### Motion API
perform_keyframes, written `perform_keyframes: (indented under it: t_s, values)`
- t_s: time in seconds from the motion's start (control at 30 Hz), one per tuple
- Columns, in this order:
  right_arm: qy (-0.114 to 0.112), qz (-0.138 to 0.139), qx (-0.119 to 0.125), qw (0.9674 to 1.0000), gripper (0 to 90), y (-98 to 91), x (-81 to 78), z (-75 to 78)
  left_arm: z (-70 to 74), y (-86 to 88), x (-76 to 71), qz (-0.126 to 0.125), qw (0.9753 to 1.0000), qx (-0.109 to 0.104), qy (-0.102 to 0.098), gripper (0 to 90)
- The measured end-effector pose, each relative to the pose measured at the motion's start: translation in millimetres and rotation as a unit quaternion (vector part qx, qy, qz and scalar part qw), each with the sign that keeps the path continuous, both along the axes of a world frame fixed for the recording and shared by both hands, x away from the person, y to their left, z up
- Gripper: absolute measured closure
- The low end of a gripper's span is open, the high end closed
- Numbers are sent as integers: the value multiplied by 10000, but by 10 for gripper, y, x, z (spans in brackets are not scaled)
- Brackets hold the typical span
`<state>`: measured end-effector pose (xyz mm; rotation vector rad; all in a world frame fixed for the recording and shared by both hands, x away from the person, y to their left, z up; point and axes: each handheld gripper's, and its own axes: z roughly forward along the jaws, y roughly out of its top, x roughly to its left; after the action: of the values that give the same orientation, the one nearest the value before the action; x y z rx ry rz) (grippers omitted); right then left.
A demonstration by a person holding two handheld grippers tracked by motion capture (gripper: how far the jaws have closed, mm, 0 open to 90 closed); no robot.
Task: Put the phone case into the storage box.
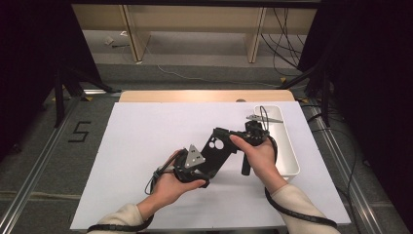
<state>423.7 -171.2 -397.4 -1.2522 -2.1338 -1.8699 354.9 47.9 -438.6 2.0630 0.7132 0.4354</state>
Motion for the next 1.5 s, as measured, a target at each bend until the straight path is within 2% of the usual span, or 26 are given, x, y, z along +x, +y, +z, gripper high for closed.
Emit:
perform_keyframes:
  t_s: [0.07, 0.13, 0.27, 0.33, 0.5, 0.57, 0.73, 0.97, 1.3, 1.5]
  values:
    - [-95, -1, 52, 9999, 782, -7, -16, 51, 11, 12, -2, -48, 9999, -117, 69, 188]
    - [-237, 83, -43, 9997, 781, -17, -24, 106, 19, 31, 7, -105, 9997, -218, 55, 181]
    - [-360, 191, -152, 9991, 780, -21, -33, 140, 20, 75, 34, -124, 9995, -275, 43, 182]
    - [-416, 343, -239, 9983, 780, -9, -36, 144, 11, 99, 50, -152, 9994, -294, 42, 187]
    - [-661, 546, -605, 9945, 779, 25, -56, 155, 12, 153, 75, -159, 9992, -376, 27, 203]
    - [-709, 598, -661, 9935, 779, 34, -67, 166, 16, 170, 76, -206, 9988, -436, 33, 212]
    - [-887, 716, -851, 9898, 779, 37, -71, 190, 20, 210, 78, -239, 9988, -420, 38, 226]
    - [-966, 837, -950, 9872, 779, 34, -65, 195, 11, 234, 88, -240, 9986, -462, 48, 228]
    - [-1056, 1051, -1119, 9825, 778, 17, -64, 227, 7, 236, 87, -299, 9988, -398, 37, 228]
    - [-1151, 1173, -1245, 9785, 778, 4, -66, 245, 23, 243, 85, -295, 9988, -396, 14, 209]
